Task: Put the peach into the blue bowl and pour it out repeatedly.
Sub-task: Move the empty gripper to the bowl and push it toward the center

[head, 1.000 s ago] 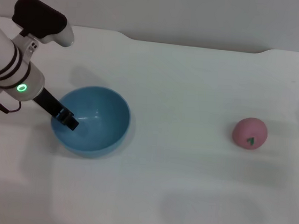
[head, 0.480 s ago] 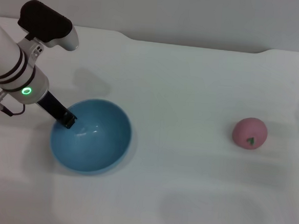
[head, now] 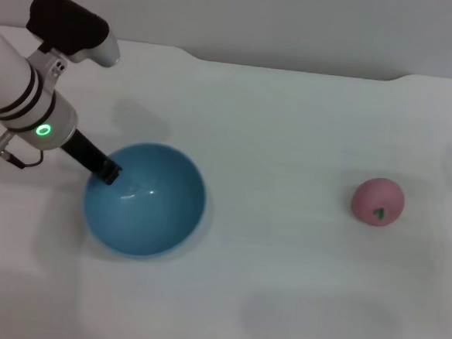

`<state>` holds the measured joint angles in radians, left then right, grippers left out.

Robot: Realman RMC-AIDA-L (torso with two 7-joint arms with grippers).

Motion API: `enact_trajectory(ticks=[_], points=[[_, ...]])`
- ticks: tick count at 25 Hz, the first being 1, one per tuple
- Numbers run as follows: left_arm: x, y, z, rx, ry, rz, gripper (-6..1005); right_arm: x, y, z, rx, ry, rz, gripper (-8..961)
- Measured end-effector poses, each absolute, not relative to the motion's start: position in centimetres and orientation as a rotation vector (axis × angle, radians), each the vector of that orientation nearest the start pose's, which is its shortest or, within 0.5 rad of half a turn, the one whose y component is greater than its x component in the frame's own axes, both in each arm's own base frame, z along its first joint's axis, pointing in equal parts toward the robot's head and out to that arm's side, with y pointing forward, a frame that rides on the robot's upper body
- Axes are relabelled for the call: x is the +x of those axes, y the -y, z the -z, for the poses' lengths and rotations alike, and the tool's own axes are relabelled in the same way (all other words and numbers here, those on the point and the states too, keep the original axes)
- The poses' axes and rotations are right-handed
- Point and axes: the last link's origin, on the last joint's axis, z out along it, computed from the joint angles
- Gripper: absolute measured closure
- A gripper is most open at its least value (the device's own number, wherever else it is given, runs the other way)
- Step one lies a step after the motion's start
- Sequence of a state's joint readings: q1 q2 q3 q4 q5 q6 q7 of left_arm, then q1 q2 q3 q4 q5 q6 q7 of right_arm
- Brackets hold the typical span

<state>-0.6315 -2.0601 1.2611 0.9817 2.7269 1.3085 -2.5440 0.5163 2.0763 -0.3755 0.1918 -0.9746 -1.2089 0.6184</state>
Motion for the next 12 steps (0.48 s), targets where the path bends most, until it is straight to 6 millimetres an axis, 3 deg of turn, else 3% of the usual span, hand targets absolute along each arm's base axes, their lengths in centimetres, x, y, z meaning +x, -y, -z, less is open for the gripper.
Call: enact_trajectory(ticks=[6, 12], points=[[-25.8, -38.0, 0.4, -2.366, 1.144, -0.520, 999, 32.2, -34.2, 2.0, -1.508, -1.288, -1.265, 276], [-25.0, -38.4, 0.5, -2.382, 1.131, -0.497, 999, 30.4, -35.9, 0.9, -1.740, -1.498, -1.282, 277]])
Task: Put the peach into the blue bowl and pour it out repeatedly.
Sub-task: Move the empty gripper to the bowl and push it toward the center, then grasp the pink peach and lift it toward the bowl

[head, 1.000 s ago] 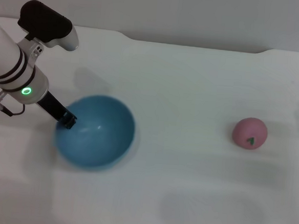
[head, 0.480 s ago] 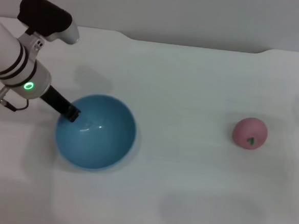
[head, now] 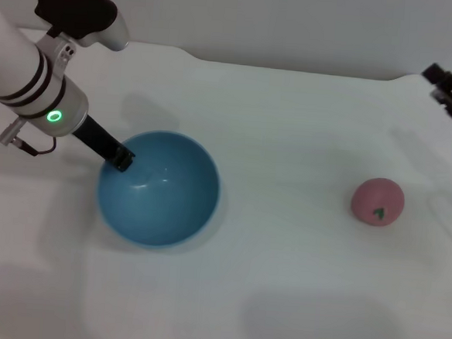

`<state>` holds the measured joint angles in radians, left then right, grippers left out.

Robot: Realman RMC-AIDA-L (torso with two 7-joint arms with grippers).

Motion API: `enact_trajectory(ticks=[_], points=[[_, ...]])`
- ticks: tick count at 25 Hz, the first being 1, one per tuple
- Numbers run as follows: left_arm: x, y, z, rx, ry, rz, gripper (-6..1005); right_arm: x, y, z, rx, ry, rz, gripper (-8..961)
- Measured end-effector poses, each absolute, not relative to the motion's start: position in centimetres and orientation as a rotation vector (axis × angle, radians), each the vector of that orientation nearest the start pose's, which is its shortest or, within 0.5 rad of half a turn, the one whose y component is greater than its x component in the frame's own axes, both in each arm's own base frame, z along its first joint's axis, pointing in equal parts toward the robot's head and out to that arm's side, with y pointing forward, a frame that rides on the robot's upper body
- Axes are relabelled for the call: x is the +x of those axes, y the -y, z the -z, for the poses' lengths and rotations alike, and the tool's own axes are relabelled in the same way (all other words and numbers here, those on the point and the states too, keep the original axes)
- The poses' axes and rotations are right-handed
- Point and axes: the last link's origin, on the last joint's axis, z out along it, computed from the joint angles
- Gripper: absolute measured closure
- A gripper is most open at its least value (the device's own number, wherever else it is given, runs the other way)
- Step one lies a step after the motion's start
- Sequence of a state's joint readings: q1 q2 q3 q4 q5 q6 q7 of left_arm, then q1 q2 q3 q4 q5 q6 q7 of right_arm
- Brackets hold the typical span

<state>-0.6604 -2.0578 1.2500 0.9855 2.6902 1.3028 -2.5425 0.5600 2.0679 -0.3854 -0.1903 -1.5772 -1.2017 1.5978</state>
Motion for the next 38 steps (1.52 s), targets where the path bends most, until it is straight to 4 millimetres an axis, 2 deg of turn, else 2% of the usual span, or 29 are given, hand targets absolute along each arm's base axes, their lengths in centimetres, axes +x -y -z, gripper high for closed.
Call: enact_trajectory(ticks=[4, 10, 16, 21, 24, 30, 38], points=[[-24.4, -38.5, 0.5, -2.400, 1.122, -0.488, 999, 29.1, -36.8, 0.6, -1.923, -1.668, -1.128, 277], [-23.6, -39.0, 0.1, -2.408, 1.084, -0.465, 1000, 26.7, -37.9, -0.9, -2.165, -1.739, -0.677, 277], [-23.0, -39.4, 0.1, -2.415, 1.075, -0.439, 1000, 24.5, -38.6, -2.0, -2.240, -1.775, -0.216, 278], [-22.8, -39.4, 0.2, -2.421, 1.077, -0.427, 1000, 24.2, -38.6, -2.0, -2.201, -1.789, 0.128, 279], [-22.6, -39.5, 0.2, -2.422, 1.074, -0.422, 999, 24.2, -38.6, -2.1, -2.181, -1.780, 0.191, 279], [-22.4, -39.7, 0.2, -2.421, 1.065, -0.415, 999, 24.8, -38.7, -2.1, -2.153, -1.773, 0.185, 279], [-22.2, -39.8, 0.2, -2.425, 1.050, -0.409, 999, 26.4, -39.3, -0.6, -2.085, -1.758, 0.151, 280]])
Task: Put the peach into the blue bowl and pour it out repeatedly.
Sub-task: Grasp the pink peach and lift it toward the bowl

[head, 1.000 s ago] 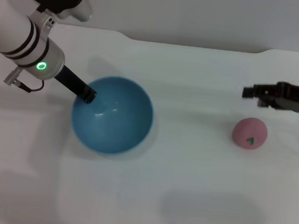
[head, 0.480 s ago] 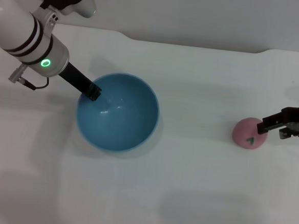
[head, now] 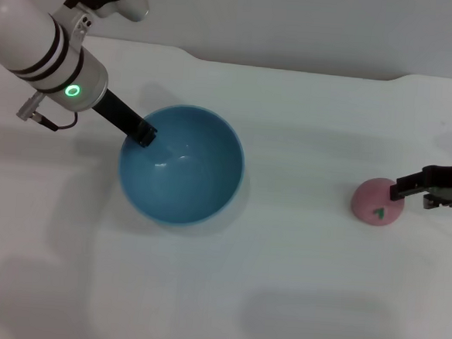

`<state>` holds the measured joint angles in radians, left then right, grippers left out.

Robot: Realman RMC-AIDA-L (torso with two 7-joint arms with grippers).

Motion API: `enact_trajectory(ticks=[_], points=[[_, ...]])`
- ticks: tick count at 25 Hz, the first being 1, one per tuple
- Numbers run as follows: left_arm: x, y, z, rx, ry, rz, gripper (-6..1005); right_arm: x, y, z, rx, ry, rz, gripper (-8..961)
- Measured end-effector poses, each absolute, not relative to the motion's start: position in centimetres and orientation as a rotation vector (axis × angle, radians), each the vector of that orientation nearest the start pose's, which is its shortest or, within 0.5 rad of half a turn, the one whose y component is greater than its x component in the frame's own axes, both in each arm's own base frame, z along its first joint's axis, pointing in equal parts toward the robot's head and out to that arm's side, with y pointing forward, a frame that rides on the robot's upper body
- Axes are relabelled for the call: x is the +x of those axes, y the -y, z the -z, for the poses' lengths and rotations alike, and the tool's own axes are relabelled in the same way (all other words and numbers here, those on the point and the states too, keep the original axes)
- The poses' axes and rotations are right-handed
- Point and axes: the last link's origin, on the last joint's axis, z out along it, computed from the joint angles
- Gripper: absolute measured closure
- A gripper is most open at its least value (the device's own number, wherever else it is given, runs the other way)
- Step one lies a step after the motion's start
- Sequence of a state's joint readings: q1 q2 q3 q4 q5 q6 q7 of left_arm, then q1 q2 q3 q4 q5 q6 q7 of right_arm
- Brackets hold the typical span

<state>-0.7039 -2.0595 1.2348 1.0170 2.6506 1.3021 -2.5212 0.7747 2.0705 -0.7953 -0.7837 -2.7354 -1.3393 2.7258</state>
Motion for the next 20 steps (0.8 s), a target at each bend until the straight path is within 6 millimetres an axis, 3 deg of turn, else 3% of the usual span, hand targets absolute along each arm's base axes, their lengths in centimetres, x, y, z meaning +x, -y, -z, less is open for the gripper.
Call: enact_trajectory(ticks=[12, 20], points=[[-22.1, -39.8, 0.3, -2.431, 1.040, -0.414, 999, 27.6, -39.8, 2.5, -2.056, -1.749, 0.087, 281], [-22.1, -39.8, 0.3, -2.432, 1.035, -0.416, 1000, 28.0, -39.7, 2.8, -2.051, -1.748, 0.044, 282]])
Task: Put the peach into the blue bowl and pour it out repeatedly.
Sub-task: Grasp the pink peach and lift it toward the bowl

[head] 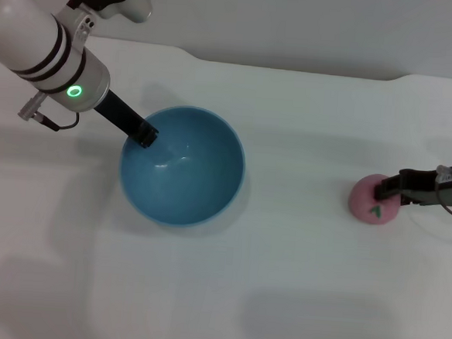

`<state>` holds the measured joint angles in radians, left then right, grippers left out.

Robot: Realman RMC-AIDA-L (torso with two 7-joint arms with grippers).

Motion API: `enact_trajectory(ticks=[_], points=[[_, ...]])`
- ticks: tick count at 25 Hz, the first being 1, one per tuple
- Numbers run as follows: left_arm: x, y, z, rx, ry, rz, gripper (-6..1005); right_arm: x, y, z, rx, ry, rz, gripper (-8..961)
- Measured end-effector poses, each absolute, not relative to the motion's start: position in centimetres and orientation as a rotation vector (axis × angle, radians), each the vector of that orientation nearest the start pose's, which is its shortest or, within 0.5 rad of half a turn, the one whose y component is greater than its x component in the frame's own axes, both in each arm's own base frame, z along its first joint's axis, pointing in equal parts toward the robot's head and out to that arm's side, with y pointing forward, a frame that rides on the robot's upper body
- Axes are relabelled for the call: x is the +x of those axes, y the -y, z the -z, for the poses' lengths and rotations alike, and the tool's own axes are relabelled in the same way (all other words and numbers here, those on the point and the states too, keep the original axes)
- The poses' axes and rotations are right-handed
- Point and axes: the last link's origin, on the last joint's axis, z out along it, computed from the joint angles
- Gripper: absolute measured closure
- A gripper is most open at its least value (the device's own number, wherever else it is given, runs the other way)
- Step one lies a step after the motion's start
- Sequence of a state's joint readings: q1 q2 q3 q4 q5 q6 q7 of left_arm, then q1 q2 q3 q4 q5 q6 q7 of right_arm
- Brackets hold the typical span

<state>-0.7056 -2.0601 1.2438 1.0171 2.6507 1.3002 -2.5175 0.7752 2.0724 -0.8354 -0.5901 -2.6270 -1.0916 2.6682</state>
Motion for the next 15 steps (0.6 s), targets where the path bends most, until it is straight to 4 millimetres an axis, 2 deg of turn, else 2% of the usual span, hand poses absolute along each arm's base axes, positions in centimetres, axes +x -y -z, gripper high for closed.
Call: enact_trajectory(ticks=[5, 9, 12, 15], points=[[-22.1, -39.8, 0.3, -2.433, 1.034, -0.416, 1000, 28.2, -39.5, 2.9, -2.052, -1.755, 0.051, 517], [-21.8, -39.8, 0.5, -2.445, 1.022, -0.428, 1000, 28.3, -39.2, 3.0, -2.080, -1.740, 0.026, 653], [-21.6, -39.8, 0.8, -2.448, 1.023, -0.429, 1000, 28.1, -39.0, 2.7, -2.126, -1.734, -0.102, 747], [-20.8, -39.7, 1.3, -2.466, 1.067, -0.386, 1000, 27.9, -38.7, 1.5, -2.157, -1.725, -0.311, 826]])
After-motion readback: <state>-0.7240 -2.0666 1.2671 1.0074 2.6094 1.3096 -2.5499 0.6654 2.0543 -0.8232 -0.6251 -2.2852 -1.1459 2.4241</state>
